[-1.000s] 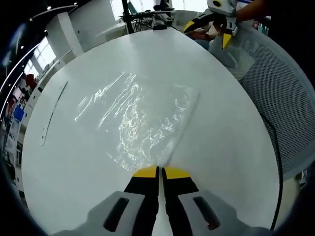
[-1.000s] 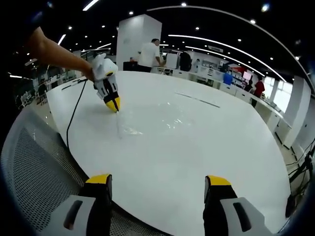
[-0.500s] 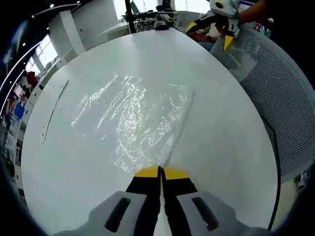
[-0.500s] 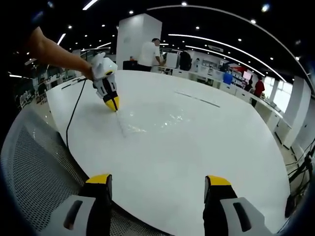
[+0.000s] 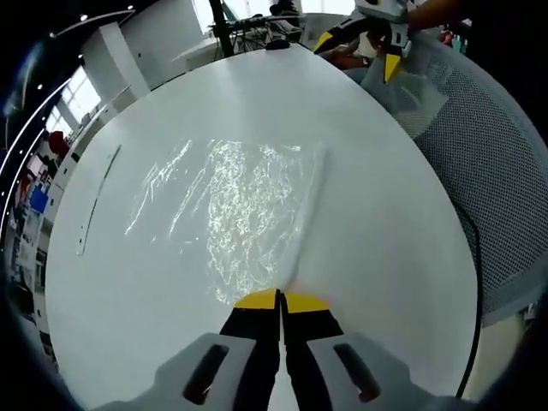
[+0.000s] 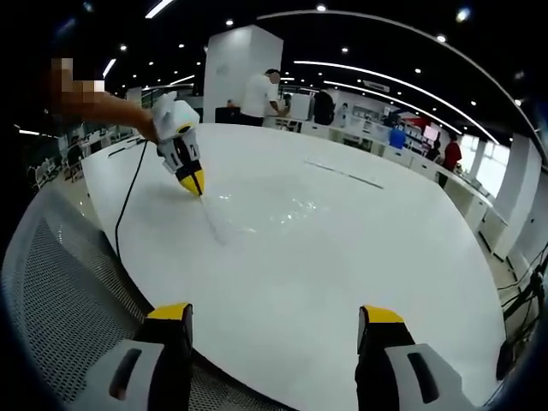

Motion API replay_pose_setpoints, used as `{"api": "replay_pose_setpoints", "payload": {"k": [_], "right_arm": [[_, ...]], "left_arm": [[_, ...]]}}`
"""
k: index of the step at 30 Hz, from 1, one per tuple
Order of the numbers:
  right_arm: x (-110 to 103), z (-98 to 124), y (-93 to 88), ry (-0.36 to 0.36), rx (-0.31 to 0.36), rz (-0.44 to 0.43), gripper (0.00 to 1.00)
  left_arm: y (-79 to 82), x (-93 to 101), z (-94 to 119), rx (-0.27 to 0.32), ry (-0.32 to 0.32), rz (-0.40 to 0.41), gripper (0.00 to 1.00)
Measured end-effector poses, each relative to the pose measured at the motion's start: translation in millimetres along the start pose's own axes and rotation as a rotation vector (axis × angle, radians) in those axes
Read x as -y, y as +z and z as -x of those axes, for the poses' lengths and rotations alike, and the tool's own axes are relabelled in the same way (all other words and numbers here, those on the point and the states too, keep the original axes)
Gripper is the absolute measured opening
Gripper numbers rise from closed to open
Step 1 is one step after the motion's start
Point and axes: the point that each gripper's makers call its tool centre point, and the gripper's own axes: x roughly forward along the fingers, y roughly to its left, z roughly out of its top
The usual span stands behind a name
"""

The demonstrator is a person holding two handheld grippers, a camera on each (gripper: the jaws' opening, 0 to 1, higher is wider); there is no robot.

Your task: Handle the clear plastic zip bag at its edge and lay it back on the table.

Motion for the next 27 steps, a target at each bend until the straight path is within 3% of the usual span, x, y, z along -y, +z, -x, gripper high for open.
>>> {"api": "replay_pose_setpoints", "payload": {"k": [12, 21, 27], "right_arm": [[0.6, 1.3, 5.9, -0.009, 0.026, 0.005, 0.86], [1.1, 5.1, 11.6, -0.033, -0.005, 0.109, 0.87], [2.4, 9.0, 25.3, -0.025, -0.004, 0.167, 0.86]], "left_arm": [[11.6, 3.7, 10.0, 0.029, 0.023, 0.026, 0.00], [22.2, 8.2, 15.0, 0.039, 0.033, 0.011, 0.00], [27.5, 9.9, 17.5, 0.036, 0.041, 0.001, 0.00]]}}
